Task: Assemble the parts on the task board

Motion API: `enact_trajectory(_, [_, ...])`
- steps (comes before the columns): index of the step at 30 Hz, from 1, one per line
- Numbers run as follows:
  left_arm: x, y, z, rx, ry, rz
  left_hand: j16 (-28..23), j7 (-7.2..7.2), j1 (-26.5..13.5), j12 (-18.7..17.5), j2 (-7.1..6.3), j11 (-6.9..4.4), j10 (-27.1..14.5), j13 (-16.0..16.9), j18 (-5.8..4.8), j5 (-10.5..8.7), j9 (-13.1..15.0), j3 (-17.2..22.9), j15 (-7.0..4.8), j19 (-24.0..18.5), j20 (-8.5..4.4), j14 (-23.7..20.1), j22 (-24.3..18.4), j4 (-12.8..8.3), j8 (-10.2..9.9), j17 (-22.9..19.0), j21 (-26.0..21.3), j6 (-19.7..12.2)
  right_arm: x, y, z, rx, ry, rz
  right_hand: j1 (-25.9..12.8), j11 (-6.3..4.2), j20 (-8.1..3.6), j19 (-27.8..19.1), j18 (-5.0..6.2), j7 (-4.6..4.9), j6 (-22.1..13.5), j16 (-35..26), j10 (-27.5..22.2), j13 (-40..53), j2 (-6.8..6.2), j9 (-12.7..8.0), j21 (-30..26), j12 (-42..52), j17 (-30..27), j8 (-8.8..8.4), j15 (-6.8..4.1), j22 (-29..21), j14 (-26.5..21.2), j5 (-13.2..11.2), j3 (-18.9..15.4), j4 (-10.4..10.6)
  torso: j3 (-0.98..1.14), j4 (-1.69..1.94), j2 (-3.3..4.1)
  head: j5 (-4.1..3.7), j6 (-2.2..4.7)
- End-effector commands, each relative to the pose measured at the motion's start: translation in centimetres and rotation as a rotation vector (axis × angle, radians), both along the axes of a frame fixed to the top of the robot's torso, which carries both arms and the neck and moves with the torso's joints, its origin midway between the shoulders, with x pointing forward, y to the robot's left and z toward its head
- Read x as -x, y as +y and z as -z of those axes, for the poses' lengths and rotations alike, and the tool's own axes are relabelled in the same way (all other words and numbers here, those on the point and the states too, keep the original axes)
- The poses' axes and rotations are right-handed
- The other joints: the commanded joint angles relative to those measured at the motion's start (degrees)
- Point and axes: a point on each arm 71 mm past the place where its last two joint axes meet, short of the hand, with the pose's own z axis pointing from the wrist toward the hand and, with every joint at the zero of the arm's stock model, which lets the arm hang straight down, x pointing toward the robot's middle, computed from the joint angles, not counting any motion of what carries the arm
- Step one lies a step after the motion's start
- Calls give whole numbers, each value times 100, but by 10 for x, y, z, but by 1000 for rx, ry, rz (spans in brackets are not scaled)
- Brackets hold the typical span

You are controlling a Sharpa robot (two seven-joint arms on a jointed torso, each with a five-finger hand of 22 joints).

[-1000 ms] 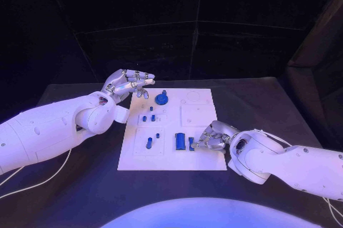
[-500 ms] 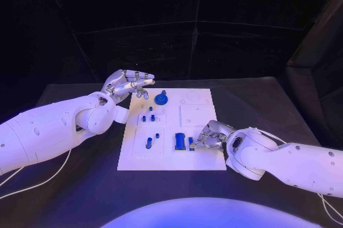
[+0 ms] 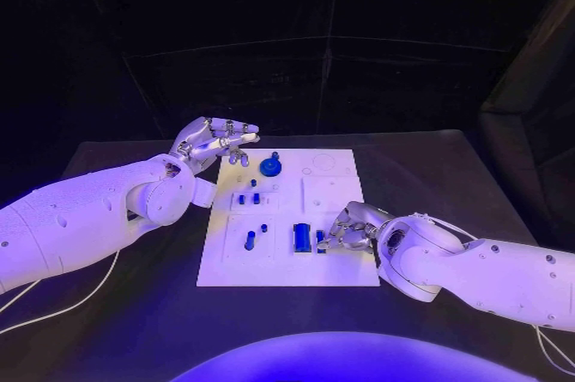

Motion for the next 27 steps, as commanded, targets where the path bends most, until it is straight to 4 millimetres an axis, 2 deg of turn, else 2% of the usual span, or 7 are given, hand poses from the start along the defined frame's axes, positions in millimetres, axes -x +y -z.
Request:
enact_trajectory(1, [0,-1,-1,8,-2,8,-21,13,20,33,38,7,-27,1,78,-18,-2,-34,12,-34,13,-44,-6,11,25,-6,-39,-44,1,1,-7,-78,-49,-14,-58,23,-7,-1,-88,21,-18,-4,68,350,-29,8,-48,-35,1018,-32,-6,-32,485,69,-76,21,-2,-8,-11,-14,24])
enact_trajectory(9, [-2,-2,0,12,-1,8,-27,10,22,39,37,7,-31,1,78,-19,-2,-43,13,-34,14,-53,-13,12,29,-22,-47,-47,-1,-9,-14,-287,-39,-18,-7,121,39,-115,-57,144,-336,-44,-117,87,-40,-32,-180,-453,940,-221,66,-258,467,78,-226,-13,-13,13,-61,-35,99])
enact_trajectory(13, [-2,0,3,42,24,-7,-183,1,-32,62,4,6,-47,1,76,-21,-2,-126,25,-103,24,-214,-62,50,43,-235,-123,-65,-15,-17,-21,-455,-40,2,283,252,141,-680,128,293,-650,-499,-839,-938,101,-121,-890,-2000,137,-416,176,-1416,255,100,-241,-181,-27,9,-124,-27,146])
enact_trajectory(15, [-3,1,5,62,36,-21,-490,-14,-60,83,-15,13,-70,1,69,-22,-3,-216,51,-364,52,-552,-196,82,58,-383,-354,-86,-27,-23,-26,-538,-43,26,463,313,214,-1170,233,354,-746,-1420,-1628,-2047,216,-169,-1576,-3595,-1163,-474,241,-2261,-169,112,-247,-276,-37,4,-170,-29,205])
enact_trajectory(18, [-5,5,7,84,43,-44,-1457,-48,-81,81,16,31,-75,-13,35,8,-1,-330,161,-1057,154,-1249,-589,151,90,-843,-992,-101,-50,-35,-33,-637,-59,73,737,433,339,-1594,222,469,-786,-3786,-2233,-2870,335,-234,-2300,-4618,-3772,-526,380,-2664,-1243,19,-239,-398,-49,-15,-244,-22,316])
enact_trajectory(23, [-13,13,10,108,45,-92,-3047,-57,-64,-152,78,149,-51,-41,-43,-11,-10,-442,503,-2100,473,-1850,-1364,239,56,-1600,-2071,-138,-89,-55,-35,-797,-96,160,1091,771,702,-2173,180,699,-849,-5844,-2533,-4547,490,-505,-3573,-6108,-4911,-725,728,-3407,-1833,-152,-248,-561,-78,-18,-408,-46,549])
enact_trajectory(27, [-22,20,14,109,40,-149,-3844,-101,-10,-459,107,242,-42,-42,46,-19,-15,-553,648,-2484,741,-1872,-1826,269,-63,-2023,-2560,-147,-119,-65,-35,-892,-148,207,1186,890,1010,-2530,177,712,-812,-7159,-2381,-5561,599,-833,-4378,-6582,-5764,-921,999,-3871,-2324,-152,-273,-743,-83,-15,-518,1,706])
